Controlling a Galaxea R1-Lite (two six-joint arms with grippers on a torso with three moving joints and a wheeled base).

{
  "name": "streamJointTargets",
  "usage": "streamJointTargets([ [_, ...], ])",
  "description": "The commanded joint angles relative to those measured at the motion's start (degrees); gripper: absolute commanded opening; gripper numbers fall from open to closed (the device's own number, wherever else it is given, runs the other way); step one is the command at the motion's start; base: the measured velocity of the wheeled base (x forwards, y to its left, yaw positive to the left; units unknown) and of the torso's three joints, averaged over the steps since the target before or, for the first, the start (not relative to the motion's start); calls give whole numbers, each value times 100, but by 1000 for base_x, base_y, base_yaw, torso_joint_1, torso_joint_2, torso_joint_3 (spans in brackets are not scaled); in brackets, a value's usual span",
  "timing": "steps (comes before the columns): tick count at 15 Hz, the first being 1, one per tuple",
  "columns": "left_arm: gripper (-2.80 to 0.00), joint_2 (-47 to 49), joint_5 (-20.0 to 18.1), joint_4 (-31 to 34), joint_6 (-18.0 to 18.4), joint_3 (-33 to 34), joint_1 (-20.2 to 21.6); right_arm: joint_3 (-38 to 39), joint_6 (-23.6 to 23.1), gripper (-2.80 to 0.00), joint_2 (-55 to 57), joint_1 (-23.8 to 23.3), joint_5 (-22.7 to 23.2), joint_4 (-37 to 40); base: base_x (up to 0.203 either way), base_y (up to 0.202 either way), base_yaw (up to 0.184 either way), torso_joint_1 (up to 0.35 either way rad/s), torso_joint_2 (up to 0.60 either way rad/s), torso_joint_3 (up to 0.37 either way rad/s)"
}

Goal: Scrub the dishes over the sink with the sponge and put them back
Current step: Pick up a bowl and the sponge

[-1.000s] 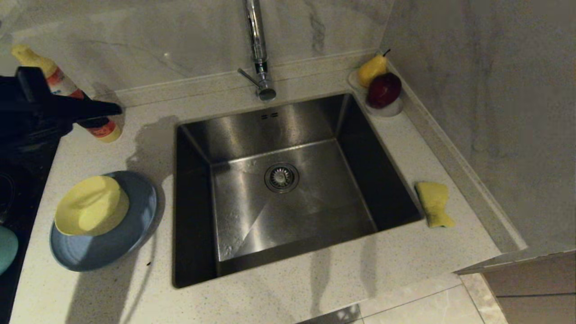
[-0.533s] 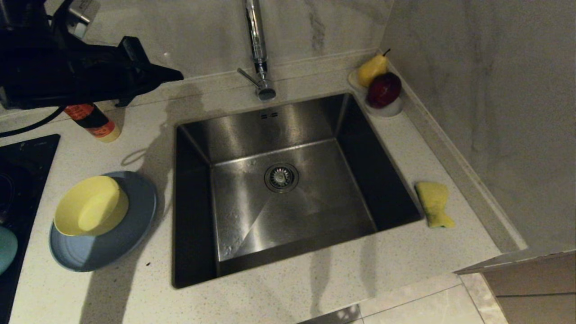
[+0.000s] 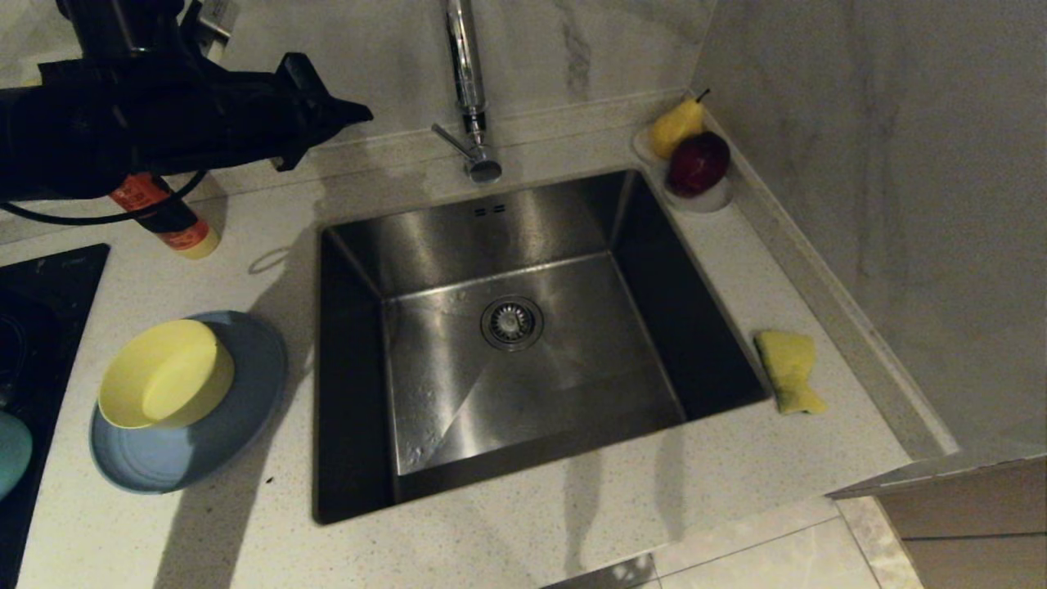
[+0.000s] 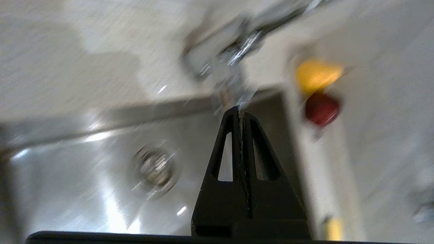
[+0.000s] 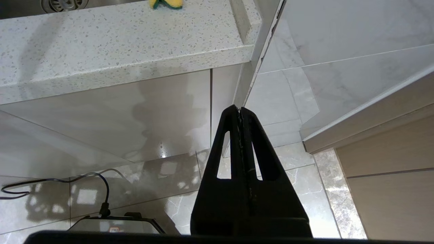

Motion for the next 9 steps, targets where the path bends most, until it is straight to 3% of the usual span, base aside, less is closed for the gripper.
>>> streamJointTargets([
  [1,-280,320,1,-493,-322,-126,-71,0,-2,-280,-6,2,1,0,0,0,0,0,0,0],
  [9,-280,809,439,-1201,-136,-168,-332,0,-2,-280,-6,2,1,0,0,0,0,0,0,0],
])
